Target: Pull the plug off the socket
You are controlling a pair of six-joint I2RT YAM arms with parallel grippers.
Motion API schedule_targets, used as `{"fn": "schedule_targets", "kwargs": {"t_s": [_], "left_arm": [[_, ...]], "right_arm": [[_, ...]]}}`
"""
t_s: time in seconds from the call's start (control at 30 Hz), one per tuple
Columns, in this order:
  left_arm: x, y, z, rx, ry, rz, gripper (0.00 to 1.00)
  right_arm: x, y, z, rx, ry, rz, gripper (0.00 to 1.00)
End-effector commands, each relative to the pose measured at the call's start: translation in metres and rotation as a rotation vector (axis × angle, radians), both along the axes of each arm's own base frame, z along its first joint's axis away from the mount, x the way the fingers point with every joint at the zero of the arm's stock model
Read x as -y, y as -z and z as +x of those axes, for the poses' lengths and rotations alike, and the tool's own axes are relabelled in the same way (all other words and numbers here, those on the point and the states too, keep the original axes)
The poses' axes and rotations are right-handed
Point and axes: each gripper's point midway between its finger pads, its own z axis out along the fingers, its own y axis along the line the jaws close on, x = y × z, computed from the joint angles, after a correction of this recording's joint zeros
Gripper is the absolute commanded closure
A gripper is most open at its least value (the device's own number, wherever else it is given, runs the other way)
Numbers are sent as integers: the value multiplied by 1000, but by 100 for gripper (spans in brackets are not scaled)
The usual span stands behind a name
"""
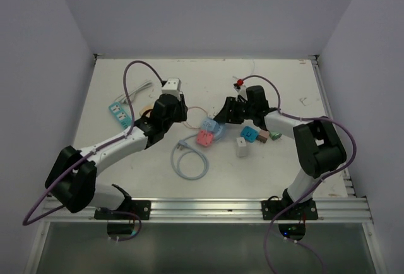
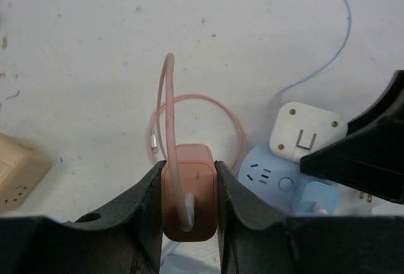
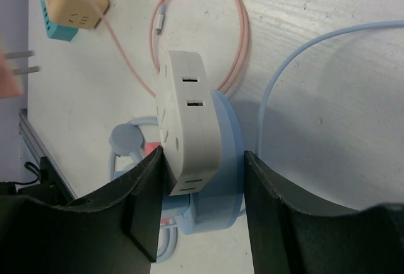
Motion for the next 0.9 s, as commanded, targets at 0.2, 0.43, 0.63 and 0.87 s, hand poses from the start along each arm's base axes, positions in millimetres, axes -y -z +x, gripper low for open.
{"fn": "schedule_targets", "kwargs": {"t_s": [0.2, 0.43, 0.63, 0.87], "left_arm": [[7, 68, 17, -179, 11, -69, 81], [7, 78, 13, -194, 24, -64, 44], [9, 76, 8, -196, 43, -76, 25], [15, 31, 0, -126, 93, -129, 2]], "right_arm": [[-13, -53, 8, 181, -68, 119, 100], [-8, -46, 11, 176, -45, 78, 100], [-6, -43, 12, 174, -35, 61, 100], [-1, -43, 14, 186, -14, 28, 100]]}}
